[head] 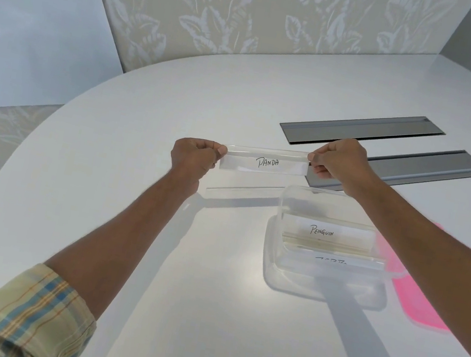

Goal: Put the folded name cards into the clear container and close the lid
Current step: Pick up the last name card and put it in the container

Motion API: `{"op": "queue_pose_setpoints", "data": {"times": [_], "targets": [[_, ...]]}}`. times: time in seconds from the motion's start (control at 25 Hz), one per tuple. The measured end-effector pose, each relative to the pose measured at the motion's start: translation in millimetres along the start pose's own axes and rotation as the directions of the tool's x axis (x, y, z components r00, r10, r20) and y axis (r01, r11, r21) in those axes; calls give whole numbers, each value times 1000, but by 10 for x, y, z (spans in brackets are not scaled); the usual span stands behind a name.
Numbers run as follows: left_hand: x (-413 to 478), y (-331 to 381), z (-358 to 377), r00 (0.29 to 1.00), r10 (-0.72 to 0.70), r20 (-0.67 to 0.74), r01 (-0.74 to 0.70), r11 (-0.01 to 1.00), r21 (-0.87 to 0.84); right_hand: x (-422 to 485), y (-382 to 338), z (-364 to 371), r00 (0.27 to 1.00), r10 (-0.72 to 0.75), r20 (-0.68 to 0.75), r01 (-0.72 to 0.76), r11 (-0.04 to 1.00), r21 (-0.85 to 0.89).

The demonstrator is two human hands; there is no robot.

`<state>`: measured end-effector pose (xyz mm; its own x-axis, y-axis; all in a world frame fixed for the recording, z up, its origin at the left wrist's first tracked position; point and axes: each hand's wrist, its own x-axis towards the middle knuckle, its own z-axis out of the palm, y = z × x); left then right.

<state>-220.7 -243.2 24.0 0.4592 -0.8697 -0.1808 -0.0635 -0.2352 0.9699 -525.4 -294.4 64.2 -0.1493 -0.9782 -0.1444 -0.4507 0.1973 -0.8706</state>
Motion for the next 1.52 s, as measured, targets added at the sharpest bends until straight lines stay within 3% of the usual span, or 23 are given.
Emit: {"op": "queue_pose_setpoints", "data": {"times": [0.2,0.36,0.48,0.6,0.8,1.16,1.52], "targets": [[-333,163,252,997,50,62,-49,998,-26,-288,105,-504,999,-2,-40,4,999,51],[-591,236,456,993,100,66,-100,995,-5,-444,180,-800,979,-147,-142,108,962,-251],[-752,259,592,987,138,77,-140,990,17,-586,101,-843,959,-274,67,280,894,-349],[-894,268,690,982,156,105,-158,987,7,-703,34,-718,882,-385,273,472,734,-489],[-1076,260,816,982,126,142,-120,991,-54,-781,51,-576,837,-338,430,547,509,-664],[-1228,63,847,980,87,181,-70,993,-98,-789,251,-674,838,-329,435,545,494,-677],[-1157,-114,782,995,-8,103,19,995,-100,-757,517,-596,848,-266,458,529,483,-698]]}}
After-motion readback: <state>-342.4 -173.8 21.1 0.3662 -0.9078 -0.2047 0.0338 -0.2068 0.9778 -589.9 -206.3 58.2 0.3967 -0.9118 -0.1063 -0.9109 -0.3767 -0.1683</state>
